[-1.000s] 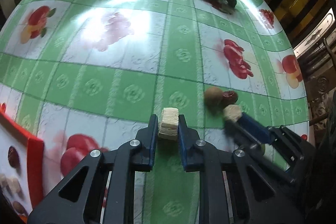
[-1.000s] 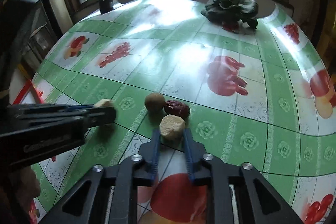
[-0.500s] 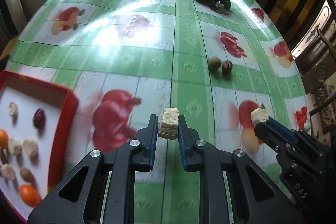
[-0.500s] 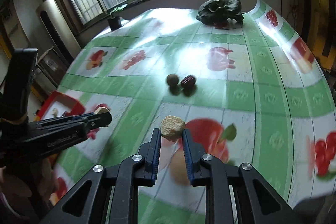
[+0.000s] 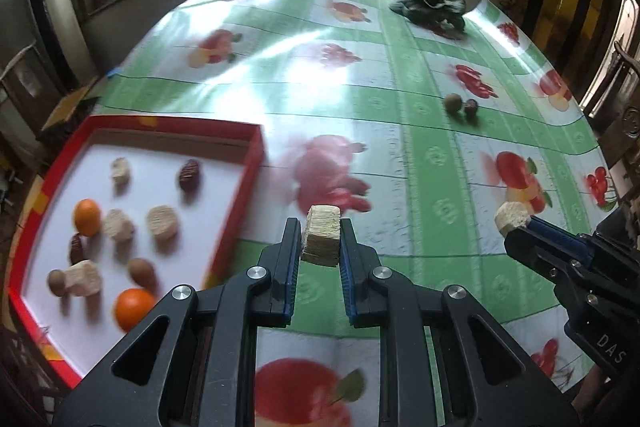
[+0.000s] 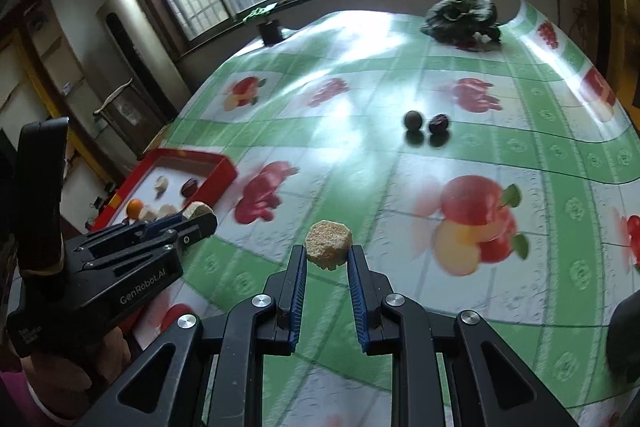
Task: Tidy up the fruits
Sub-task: 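Carry the square rice cake into the tray with the left tool while the right tool carries its cake, then open the left tool to drop the rice cake while the right tool releases its cake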
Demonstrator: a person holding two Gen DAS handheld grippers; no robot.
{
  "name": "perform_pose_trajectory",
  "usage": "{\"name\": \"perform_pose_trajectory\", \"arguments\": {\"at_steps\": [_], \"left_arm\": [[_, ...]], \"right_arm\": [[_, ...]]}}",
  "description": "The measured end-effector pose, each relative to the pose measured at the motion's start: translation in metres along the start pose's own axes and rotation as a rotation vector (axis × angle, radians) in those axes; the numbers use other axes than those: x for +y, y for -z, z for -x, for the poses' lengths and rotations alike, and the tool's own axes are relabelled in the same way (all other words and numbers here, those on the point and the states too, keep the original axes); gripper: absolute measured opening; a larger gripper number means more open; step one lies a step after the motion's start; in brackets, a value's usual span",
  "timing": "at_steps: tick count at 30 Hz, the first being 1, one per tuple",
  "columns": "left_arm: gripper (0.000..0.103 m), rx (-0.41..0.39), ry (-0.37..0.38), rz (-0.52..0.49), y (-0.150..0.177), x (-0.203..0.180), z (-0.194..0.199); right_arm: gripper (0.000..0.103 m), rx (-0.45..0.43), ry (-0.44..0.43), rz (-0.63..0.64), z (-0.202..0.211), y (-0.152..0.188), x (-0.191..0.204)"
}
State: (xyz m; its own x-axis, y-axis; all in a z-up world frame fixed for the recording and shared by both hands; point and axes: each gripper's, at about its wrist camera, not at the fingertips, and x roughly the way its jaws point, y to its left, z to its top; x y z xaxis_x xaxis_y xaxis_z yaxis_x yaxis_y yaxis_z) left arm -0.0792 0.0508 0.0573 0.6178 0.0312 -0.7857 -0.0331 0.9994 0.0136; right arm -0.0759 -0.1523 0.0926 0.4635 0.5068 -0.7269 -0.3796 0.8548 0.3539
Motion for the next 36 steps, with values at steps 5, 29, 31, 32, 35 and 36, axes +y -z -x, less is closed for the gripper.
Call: {"name": "perform_pose_trajectory", "arguments": {"at_steps": [5,29,31,32,35,36], "left_arm": [[0.017,-0.028,-0.031,0.026,0.005,0.021,0.01],[0.017,-0.027,-0.047,0.12,0.017,0.073,0.017],[0.017,-0.029,-0.048,0.129,0.018,0.08,0.02],[0.017,-0.029,-0.048,0.134,0.018,0.082,0.021],[0.017,-0.04,-0.065,0.151,0.018,0.098,0.028],[0.017,-0.042,-0.072,0.158,0.019,0.104,0.029]], "right_arm": [[0.02,0.017,-0.021,0.041,-0.007,0.002,0.026],[0.024,0.141,0.001,0.309,-0.041,0.053,0.074],[0.024,0.167,-0.006,0.318,-0.04,0.05,0.076],[0.024,0.164,0.002,0.331,-0.039,0.048,0.077],[0.024,0.144,-0.006,0.32,-0.036,0.034,0.079],[0.024,0.139,-0.021,0.308,-0.035,0.028,0.08]]}}
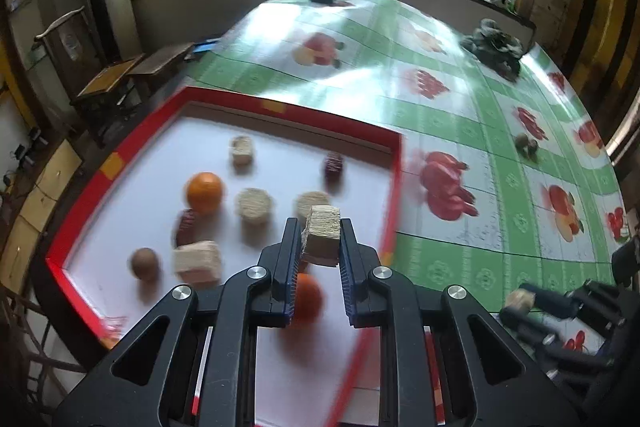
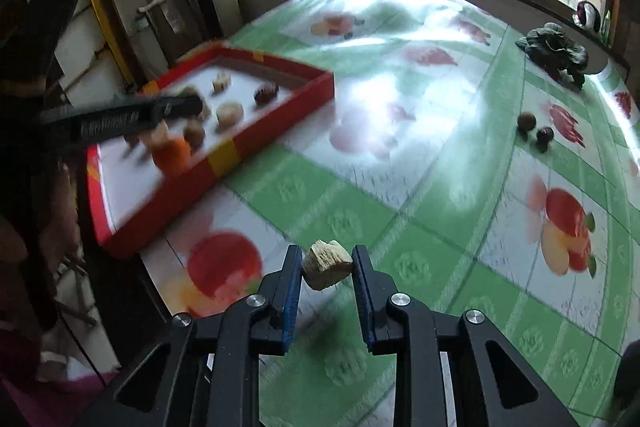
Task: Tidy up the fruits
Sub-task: 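Open the left tool to drop the rice cake while the right tool releases its cake, then withdraw both tools from the tray toward the brown fruit and red date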
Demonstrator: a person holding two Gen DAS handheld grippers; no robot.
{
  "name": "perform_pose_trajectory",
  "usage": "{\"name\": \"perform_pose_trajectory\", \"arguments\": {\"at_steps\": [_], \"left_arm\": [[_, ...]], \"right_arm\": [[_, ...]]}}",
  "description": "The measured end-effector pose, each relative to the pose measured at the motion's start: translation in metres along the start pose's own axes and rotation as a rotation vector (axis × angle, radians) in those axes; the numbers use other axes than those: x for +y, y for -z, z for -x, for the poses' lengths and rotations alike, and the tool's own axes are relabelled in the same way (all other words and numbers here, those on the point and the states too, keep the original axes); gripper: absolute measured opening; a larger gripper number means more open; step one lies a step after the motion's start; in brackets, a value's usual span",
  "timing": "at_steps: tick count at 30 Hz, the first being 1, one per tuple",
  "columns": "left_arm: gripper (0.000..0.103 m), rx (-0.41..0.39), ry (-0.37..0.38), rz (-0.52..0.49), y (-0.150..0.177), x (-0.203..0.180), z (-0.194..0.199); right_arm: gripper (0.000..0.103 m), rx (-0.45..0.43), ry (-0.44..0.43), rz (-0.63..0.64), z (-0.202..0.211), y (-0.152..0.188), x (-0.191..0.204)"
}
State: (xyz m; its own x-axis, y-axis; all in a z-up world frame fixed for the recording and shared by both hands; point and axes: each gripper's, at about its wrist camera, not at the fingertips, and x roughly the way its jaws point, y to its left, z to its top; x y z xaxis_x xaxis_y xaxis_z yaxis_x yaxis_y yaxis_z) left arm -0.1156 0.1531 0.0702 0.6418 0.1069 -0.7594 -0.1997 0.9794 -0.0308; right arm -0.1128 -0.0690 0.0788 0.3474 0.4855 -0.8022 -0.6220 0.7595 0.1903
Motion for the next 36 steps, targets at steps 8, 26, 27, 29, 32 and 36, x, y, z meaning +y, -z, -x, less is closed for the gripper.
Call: {"name": "perform_pose_trajectory", "arguments": {"at_steps": [8,26,27,29,32,36], "left_arm": [[0.017,0.005,-0.076,0.071,0.001,0.05,0.001],[0.018,0.013,-0.079,0.042,0.007,0.052,-0.012],[0.018,0.011,-0.083,0.04,0.007,0.051,-0.013],[0.022,0.014,-0.096,0.037,0.006,0.05,-0.014],[0.026,0.028,-0.113,0.04,0.005,0.051,-0.018],[0.052,0.025,-0.112,0.064,0.005,0.053,-0.018]], "right_arm": [[0.024,-0.064,-0.101,-0.009,-0.006,-0.051,0.024],[0.024,0.03,-0.079,0.15,-0.084,-0.092,0.088],[0.024,0.035,-0.083,0.15,-0.087,-0.092,0.088],[0.029,0.046,-0.089,0.153,-0.091,-0.093,0.089],[0.033,0.035,-0.098,0.154,-0.089,-0.092,0.091],[0.034,0.009,-0.121,0.112,-0.079,-0.09,0.084]]}}
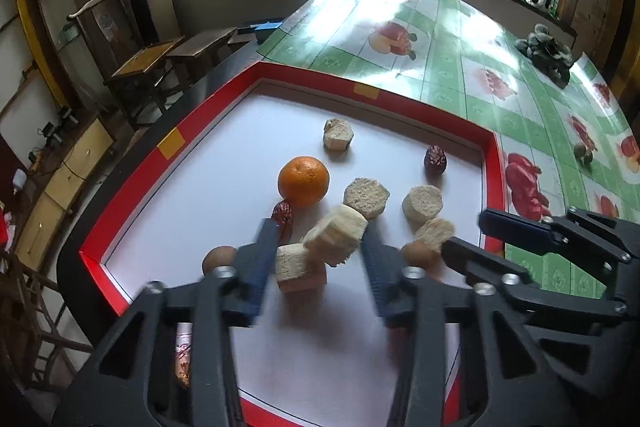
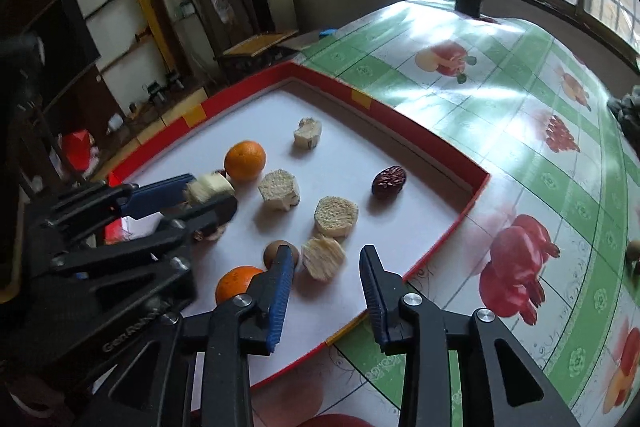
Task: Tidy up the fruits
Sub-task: 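Withdraw both tools from the tray toward the brown fruit and red date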
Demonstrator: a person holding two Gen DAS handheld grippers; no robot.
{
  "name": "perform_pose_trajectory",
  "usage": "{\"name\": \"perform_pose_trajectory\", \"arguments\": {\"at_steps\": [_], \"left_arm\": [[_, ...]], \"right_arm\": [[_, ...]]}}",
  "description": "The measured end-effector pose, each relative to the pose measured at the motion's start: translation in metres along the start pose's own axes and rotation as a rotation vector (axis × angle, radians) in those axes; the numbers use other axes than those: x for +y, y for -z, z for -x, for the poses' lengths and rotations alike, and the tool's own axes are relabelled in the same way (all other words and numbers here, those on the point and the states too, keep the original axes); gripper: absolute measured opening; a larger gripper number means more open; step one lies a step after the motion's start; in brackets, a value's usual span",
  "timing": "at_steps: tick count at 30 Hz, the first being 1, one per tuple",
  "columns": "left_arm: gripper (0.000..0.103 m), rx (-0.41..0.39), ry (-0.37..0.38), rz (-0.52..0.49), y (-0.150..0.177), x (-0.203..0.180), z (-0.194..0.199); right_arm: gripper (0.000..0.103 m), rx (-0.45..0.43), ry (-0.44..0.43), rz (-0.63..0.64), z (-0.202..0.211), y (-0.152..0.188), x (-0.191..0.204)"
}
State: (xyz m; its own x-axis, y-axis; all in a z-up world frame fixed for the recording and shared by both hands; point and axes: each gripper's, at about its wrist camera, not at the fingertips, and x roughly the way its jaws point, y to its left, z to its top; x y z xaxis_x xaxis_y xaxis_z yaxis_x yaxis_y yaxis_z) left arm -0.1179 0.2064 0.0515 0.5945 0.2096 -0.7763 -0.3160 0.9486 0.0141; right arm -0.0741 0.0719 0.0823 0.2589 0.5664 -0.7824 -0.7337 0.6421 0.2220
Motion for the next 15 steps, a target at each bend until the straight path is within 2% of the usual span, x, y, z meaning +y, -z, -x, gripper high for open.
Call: {"name": "perform_pose_trajectory", "arguments": {"at_steps": [1,6,15], "left_arm": [[0.057,-0.006,-0.001,0.0,0.0,-0.001,0.001],[0.058,-0.032,-0.016,-0.013,-0.005,-0.012,0.008],[0.058,-0.049,0.055,-0.067,-0.013,-0.061,0.016]], "right_arm": [[0.035,-0.005,-0.003,-0.01,0.003,0.001,-0.002],[0.037,-0.048,-0.025,-0.076,0.025,0.008,-0.015],[0.039,-0.088,0.04,-0.18,0.064,0.03,-0.062]]}}
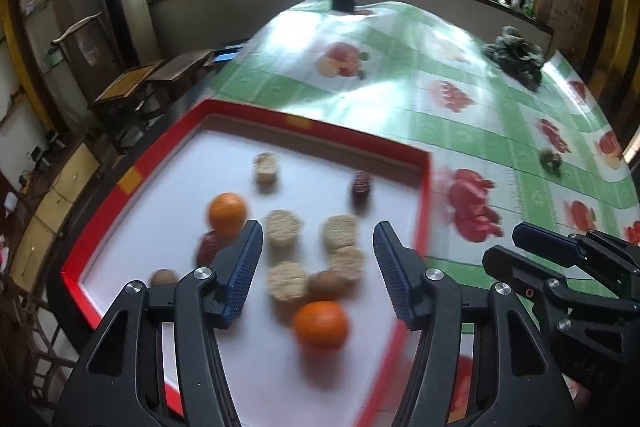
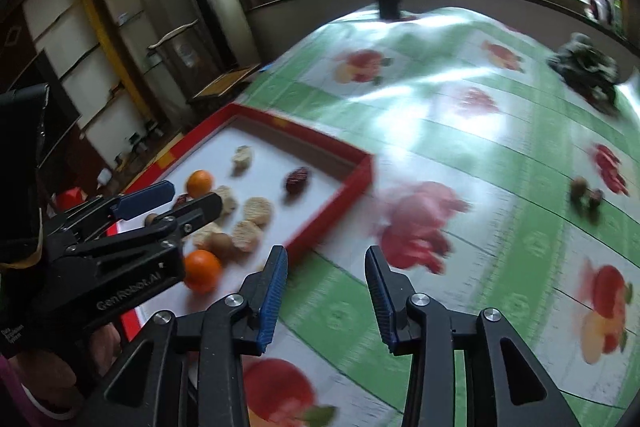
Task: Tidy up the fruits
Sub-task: 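Withdraw both tools from the tray toward the brown fruit and red date, then grasp the brown round fruit with the left tool while the right tool grasps the red date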
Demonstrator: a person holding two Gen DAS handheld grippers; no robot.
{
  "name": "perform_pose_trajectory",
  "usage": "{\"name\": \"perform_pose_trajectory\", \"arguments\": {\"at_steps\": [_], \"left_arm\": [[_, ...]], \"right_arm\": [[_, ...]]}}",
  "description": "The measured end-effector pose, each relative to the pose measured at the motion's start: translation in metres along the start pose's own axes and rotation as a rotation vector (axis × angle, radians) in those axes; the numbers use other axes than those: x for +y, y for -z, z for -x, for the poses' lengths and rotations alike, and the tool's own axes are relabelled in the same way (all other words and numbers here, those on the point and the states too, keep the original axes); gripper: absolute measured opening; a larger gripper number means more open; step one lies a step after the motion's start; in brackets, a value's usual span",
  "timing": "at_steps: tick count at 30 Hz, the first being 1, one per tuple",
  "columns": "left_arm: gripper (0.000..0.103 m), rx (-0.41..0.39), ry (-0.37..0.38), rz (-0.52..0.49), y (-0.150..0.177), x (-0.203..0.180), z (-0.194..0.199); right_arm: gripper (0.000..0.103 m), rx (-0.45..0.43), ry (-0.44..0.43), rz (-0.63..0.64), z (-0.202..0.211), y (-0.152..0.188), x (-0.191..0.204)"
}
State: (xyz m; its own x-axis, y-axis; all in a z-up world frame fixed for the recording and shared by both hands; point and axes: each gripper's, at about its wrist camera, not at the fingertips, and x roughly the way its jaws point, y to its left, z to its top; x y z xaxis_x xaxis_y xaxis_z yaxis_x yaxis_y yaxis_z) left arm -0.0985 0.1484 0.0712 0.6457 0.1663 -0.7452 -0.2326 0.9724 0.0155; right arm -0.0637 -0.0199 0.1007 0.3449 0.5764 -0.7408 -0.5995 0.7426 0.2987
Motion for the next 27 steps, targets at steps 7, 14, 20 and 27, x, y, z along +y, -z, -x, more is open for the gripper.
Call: {"name": "perform_pose_trajectory", "arguments": {"at_steps": [7,14,20,27], "left_arm": [[0.058,0.009,0.06,-0.058,-0.008,-0.047,-0.005],[0.058,0.049,0.118,-0.117,-0.012,-0.094,-0.02],[0.058,0.074,0.152,-0.15,-0.02,-0.127,-0.032],[0.058,0.126,0.268,-0.16,-0.039,-0.166,-0.056]], "right_arm": [[0.042,-0.036,0.049,-0.089,0.026,0.01,-0.052],[0.043,-0.027,0.127,-0.185,0.042,0.024,-0.11],[0.044,-0.02,0.177,-0.221,0.047,0.028,-0.146],[0.044,-0.014,0.272,-0.239,0.051,0.021,-0.18]]}}
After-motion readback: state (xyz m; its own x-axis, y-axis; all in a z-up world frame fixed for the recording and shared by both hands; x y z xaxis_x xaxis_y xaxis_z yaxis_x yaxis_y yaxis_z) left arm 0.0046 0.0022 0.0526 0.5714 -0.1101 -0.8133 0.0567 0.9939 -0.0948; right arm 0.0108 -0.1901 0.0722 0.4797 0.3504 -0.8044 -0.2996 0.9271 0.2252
